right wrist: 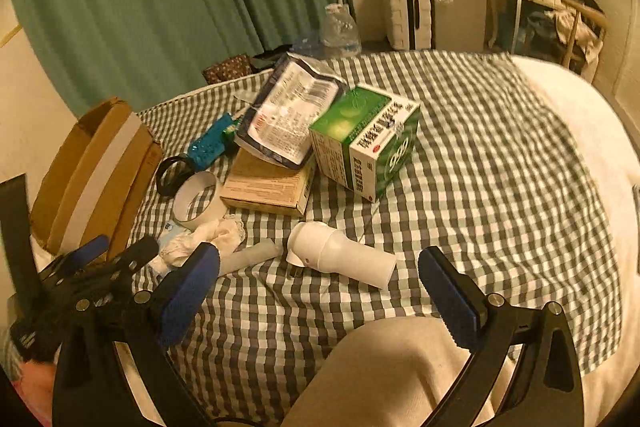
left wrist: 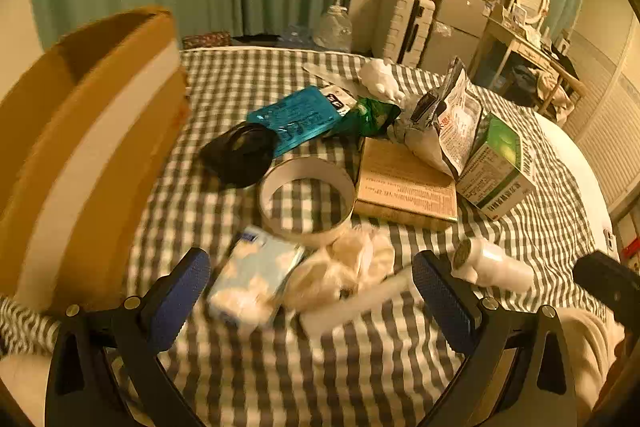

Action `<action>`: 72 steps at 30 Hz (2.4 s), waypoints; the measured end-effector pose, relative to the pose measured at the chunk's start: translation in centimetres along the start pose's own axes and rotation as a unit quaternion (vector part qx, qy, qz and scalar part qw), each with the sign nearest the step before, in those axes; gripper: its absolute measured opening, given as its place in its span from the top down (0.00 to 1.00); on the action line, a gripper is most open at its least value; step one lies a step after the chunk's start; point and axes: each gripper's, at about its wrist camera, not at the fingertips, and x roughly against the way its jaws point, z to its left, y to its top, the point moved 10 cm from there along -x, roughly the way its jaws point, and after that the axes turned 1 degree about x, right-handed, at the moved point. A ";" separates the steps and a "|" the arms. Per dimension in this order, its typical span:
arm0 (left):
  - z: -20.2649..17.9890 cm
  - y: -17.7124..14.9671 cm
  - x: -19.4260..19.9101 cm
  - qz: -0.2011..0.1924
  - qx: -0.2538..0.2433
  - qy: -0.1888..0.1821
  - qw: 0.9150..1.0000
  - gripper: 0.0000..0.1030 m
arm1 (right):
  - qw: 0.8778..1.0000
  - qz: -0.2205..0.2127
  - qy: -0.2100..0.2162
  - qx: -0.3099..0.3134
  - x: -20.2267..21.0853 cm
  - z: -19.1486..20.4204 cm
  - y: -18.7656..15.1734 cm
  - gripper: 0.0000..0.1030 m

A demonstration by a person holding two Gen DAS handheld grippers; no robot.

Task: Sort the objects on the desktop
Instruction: 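Grasp the white tape roll with the left tool while the right tool grasps the white plastic bottle, then carry the tape roll and the white bottle with both tools over the cardboard box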

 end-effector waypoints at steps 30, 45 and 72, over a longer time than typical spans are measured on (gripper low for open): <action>1.6 0.4 -10.6 0.113 -0.016 -0.001 0.993 0.02 | 0.970 0.201 -0.022 0.134 -12.0 0.9 -2.6 0.24; 4.5 1.1 -7.6 0.090 0.023 -0.005 0.996 0.19 | 0.961 0.222 -0.040 0.159 -12.4 1.6 -4.5 0.53; -0.1 4.6 11.4 -0.044 -0.029 0.001 0.999 0.19 | 0.991 0.037 -0.008 0.129 6.0 4.5 2.1 0.57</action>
